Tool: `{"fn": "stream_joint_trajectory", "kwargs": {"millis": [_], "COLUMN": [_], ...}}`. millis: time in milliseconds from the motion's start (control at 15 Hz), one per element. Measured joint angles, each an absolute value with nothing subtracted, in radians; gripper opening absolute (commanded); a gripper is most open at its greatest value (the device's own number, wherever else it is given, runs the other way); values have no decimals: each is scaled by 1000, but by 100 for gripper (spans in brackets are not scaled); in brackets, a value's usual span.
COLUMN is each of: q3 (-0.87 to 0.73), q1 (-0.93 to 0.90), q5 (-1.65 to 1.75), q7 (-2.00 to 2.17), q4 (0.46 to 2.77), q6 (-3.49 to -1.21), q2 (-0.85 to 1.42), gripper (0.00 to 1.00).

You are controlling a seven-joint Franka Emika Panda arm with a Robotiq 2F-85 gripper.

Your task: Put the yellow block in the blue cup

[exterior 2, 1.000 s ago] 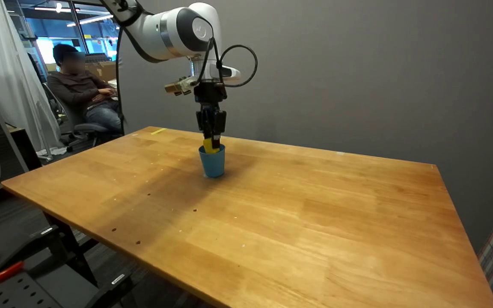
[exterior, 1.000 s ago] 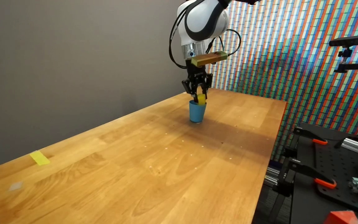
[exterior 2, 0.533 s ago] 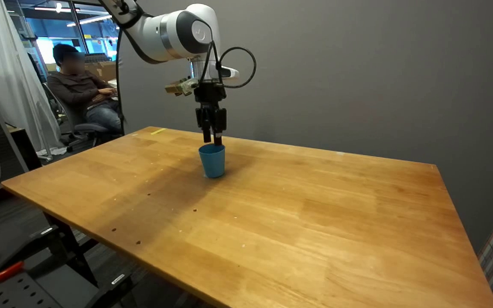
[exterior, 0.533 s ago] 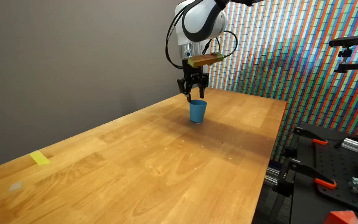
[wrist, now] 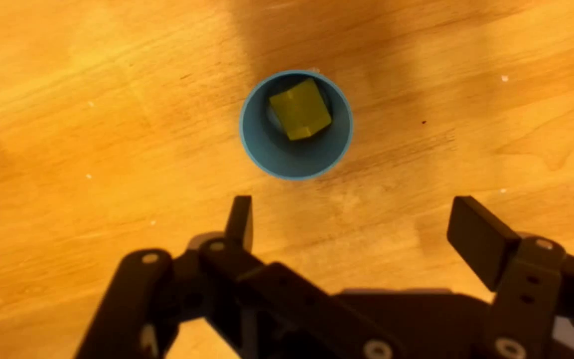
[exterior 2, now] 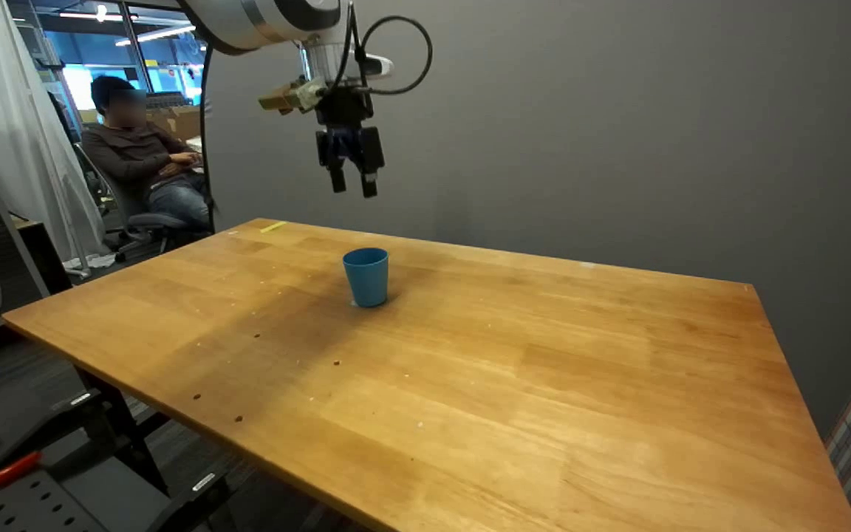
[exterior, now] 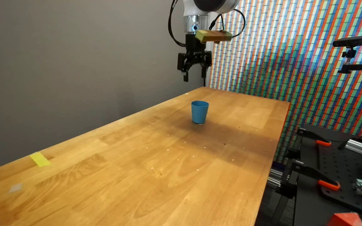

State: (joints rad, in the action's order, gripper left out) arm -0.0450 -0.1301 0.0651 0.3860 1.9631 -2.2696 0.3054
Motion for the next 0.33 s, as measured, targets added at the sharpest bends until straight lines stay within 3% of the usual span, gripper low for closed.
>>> {"fn": "stream_joint_trajectory", "kwargs": {"millis": [333], "q3": [-23], "q1": [-130], "q5": [109], "q7": [304], "q4": [2062], "q6": [-2221], "q2": [71], "gripper": [100]}}
